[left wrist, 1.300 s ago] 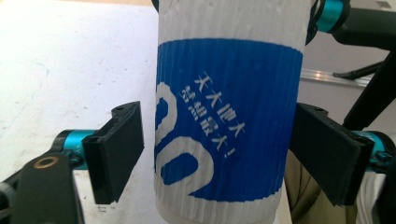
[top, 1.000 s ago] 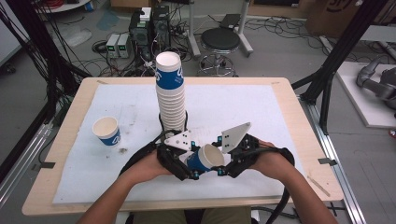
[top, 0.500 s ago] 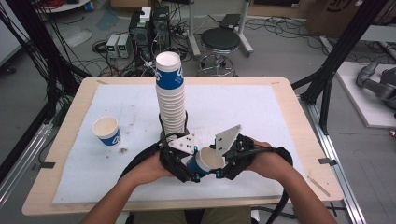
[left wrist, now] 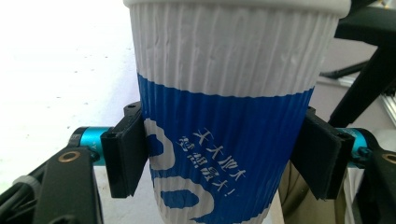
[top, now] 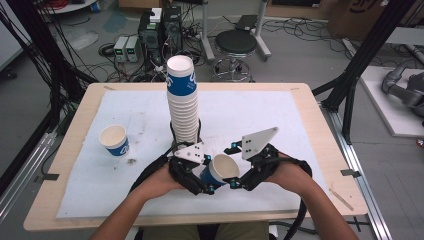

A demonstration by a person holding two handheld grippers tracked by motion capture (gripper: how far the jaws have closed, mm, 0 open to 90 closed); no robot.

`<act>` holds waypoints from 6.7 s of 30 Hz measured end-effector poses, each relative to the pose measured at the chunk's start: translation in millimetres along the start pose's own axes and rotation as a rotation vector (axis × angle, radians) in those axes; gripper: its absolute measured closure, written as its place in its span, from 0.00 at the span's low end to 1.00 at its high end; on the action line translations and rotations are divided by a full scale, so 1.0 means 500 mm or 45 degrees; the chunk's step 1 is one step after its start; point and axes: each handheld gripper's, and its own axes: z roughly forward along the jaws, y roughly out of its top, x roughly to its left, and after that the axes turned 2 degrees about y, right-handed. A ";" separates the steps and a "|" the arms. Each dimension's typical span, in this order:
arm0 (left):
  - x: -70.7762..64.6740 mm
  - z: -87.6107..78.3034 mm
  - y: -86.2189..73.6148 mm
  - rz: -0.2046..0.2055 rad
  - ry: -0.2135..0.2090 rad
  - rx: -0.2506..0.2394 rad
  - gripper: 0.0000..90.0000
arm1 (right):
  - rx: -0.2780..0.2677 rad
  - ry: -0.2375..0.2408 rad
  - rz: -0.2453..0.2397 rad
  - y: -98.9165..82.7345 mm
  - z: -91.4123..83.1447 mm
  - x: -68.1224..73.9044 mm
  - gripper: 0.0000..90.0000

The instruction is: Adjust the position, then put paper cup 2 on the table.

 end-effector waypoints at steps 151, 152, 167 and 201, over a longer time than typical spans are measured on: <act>0.102 0.181 -0.040 -0.175 0.508 -0.099 0.28 | -0.463 -0.676 0.568 -0.306 -0.116 0.034 0.23; 0.102 0.179 -0.044 -0.187 0.506 -0.104 0.28 | -0.462 -0.677 0.565 -0.306 -0.115 0.034 0.23; 0.089 0.162 -0.060 -0.242 0.488 -0.159 0.19 | -0.451 -0.655 0.569 -0.306 -0.107 0.033 0.23; -0.009 -0.035 -0.105 -0.132 0.372 -0.483 0.20 | -0.436 -0.653 0.573 -0.304 -0.099 0.028 0.23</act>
